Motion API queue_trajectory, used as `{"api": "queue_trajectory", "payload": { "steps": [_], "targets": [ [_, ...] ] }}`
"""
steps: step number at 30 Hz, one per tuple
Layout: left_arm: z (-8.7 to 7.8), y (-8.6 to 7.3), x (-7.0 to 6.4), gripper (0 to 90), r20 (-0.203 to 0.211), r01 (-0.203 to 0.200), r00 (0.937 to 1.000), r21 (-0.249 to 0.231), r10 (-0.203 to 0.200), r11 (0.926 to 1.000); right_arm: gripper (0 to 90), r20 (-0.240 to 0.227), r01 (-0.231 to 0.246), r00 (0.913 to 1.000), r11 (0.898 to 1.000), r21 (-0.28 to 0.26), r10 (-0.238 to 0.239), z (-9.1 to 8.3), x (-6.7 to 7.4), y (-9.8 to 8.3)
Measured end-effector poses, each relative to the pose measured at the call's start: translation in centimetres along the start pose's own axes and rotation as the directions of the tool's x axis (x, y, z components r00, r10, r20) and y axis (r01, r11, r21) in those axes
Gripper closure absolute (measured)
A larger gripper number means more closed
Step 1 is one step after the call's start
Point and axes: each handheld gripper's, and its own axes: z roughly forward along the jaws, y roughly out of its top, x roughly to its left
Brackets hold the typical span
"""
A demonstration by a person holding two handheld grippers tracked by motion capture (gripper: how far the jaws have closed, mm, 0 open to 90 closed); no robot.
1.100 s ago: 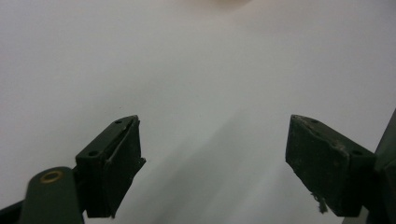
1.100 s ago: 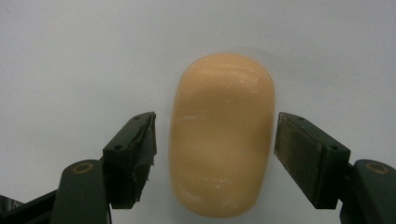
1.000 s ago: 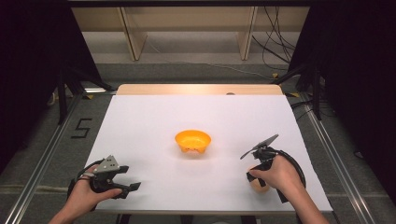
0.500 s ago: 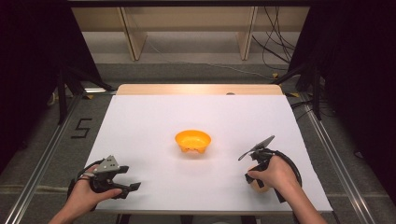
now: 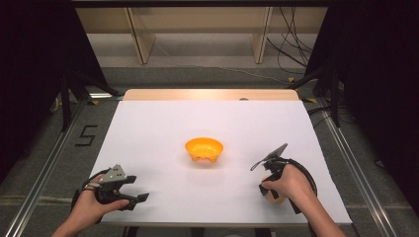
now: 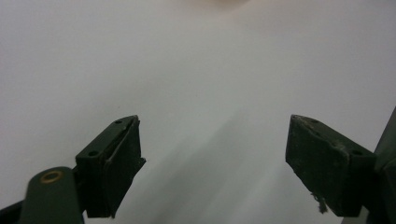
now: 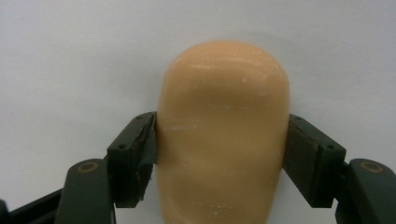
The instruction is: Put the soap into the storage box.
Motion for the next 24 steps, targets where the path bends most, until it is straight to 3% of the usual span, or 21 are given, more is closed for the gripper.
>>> {"api": "queue_trajectory", "payload": {
  "steps": [3,7,9,10,11,12,13,14,15,18,21,22,23,24],
  "targets": [
    [-0.01,-0.01,0.00,18.0,0.000,0.001,1.0000,-0.002,-0.001,1.0000,33.1,0.043,0.031,0.9986,0.999,-0.014,-0.031,-0.06,0.29,-0.10],
    [-0.01,-0.01,0.08,18.0,-0.003,-0.006,1.0000,0.005,0.006,1.0000,33.2,0.027,0.084,0.9961,0.996,-0.024,-0.084,-0.08,0.10,-0.22],
    [0.00,-0.01,0.07,18.0,-0.003,-0.005,1.0000,0.006,0.005,1.0000,33.3,0.018,0.139,0.9902,0.990,-0.040,-0.138,-0.08,-0.16,-0.27],
    [0.00,-0.01,0.06,18.1,-0.003,-0.004,1.0000,0.006,0.004,1.0000,33.3,0.013,0.130,0.9915,0.991,-0.035,-0.129,-0.13,-0.03,-0.36],
    [0.00,-0.01,0.06,18.0,-0.003,-0.004,1.0000,0.006,0.004,1.0000,33.3,0.002,0.164,0.9864,0.985,-0.047,-0.164,0.01,-0.20,-0.36],
    [0.00,-0.01,0.06,18.0,-0.003,-0.004,1.0000,0.005,0.004,1.0000,33.3,0.027,0.206,0.9783,0.977,-0.048,-0.205,0.01,-0.16,-0.36],
    [0.00,-0.01,0.06,18.1,-0.003,-0.004,1.0000,0.006,0.004,1.0000,33.3,0.011,0.208,0.9781,0.977,-0.050,-0.208,-0.05,-0.05,-0.47],
    [0.00,-0.01,0.06,18.1,-0.003,-0.004,1.0000,0.006,0.004,1.0000,33.3,0.026,0.248,0.9687,0.967,-0.054,-0.247,-0.08,-0.11,-0.52],
    [0.00,-0.02,0.06,18.1,-0.003,-0.004,1.0000,0.007,0.004,1.0000,33.3,0.031,0.241,0.9703,0.970,-0.036,-0.240,-0.24,0.15,-0.57],
    [0.02,-0.03,0.06,18.0,-0.003,-0.004,1.0000,0.008,0.004,1.0000,33.3,0.038,0.336,0.9419,0.939,-0.074,-0.334,-0.25,0.26,-0.81],
    [0.01,-0.03,0.06,18.1,-0.001,-0.004,1.0000,0.010,0.004,0.9999,33.3,0.049,0.438,0.8989,0.895,-0.080,-0.435,-0.55,0.24,-0.88],
    [0.03,-0.04,0.04,18.1,-0.002,-0.002,1.0000,0.008,0.002,1.0000,33.3,0.062,0.473,0.8807,0.878,-0.076,-0.470,-0.60,0.22,-0.91],
    [0.01,-0.03,0.06,18.0,-0.002,-0.005,1.0000,0.010,0.005,0.9999,33.4,0.062,0.489,0.8720,0.869,-0.071,-0.485,-0.75,0.31,-0.96],
    [0.11,-0.05,-0.10,18.1,0.006,0.013,0.9999,-0.005,-0.013,0.9999,33.4,0.061,0.521,0.8534,0.851,-0.065,-0.518,-0.81,0.24,-0.91]
  ]
}}
